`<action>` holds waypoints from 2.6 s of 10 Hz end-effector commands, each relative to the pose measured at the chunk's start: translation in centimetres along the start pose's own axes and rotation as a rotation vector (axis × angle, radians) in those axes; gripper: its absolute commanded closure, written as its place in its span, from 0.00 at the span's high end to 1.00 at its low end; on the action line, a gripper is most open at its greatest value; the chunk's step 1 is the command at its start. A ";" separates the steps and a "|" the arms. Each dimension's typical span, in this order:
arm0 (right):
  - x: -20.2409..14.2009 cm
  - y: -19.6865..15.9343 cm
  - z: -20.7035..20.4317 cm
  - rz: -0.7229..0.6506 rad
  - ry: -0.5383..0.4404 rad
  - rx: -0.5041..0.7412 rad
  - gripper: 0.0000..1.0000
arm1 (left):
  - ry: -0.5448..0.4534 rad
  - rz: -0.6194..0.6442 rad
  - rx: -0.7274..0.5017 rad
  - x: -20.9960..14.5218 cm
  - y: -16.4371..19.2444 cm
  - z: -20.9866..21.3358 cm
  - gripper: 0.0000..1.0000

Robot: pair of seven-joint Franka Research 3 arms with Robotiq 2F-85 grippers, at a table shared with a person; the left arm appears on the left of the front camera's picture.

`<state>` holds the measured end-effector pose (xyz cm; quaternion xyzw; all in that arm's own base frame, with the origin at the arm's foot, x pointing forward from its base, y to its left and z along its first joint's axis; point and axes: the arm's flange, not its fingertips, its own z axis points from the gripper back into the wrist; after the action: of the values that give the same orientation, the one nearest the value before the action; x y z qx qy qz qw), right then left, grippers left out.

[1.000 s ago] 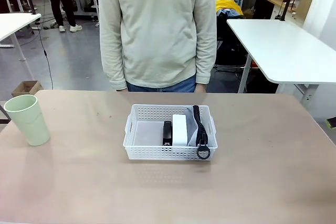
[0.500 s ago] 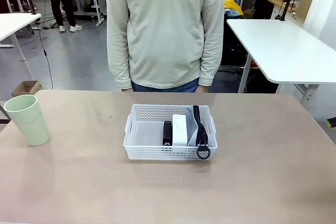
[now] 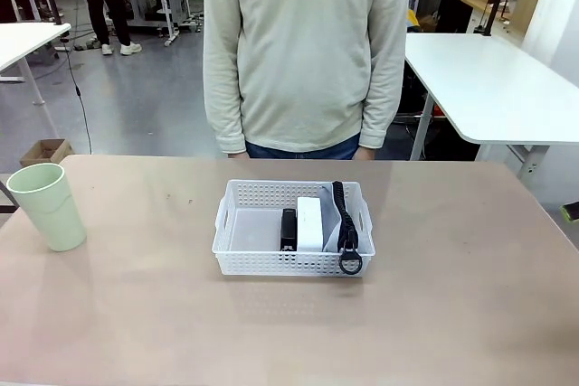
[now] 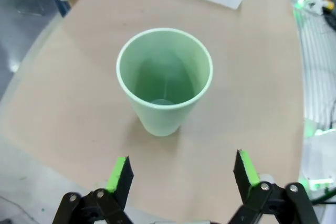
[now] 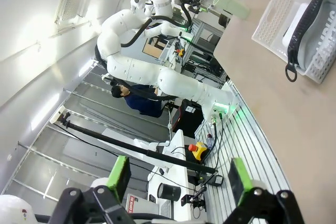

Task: Efficiently arrange items inside the basket to fit them all.
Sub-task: Pick up the Reusable plastic cup and place it inside the Organizing basket.

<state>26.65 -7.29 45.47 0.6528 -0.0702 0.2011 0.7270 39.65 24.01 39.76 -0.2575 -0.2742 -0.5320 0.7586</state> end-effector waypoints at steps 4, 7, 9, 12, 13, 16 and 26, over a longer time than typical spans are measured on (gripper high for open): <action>0.0 0.3 -0.1 0.000 -0.006 0.013 1.00 | -0.022 -0.104 0.039 -4.4 1.9 -5.1 1.00; 0.0 0.3 -0.1 0.000 -0.006 0.013 1.00 | 0.006 -0.122 0.059 -6.1 3.0 -8.0 1.00; 0.0 0.3 -0.1 0.000 -0.006 0.013 1.00 | 0.018 -0.144 0.043 -6.5 3.2 -9.0 1.00; 0.0 0.3 -0.1 0.000 -0.006 0.013 1.00 | 0.025 -0.159 0.043 -6.3 3.3 -10.5 1.00; 0.0 0.3 -0.1 0.000 -0.006 0.013 1.00 | 0.018 -0.153 0.085 -6.2 3.4 -10.9 1.00; 0.0 0.3 -0.1 0.000 -0.006 0.013 1.00 | -0.020 -0.110 0.113 -6.3 3.6 -11.4 1.00; 0.0 0.3 -0.1 0.000 -0.006 0.013 1.00 | -0.237 -0.109 0.039 -3.6 1.2 -12.9 1.00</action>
<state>26.65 -7.28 45.47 0.6529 -0.0699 0.2012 0.7269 42.15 18.24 27.89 -0.2818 -0.3576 -0.5339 0.7125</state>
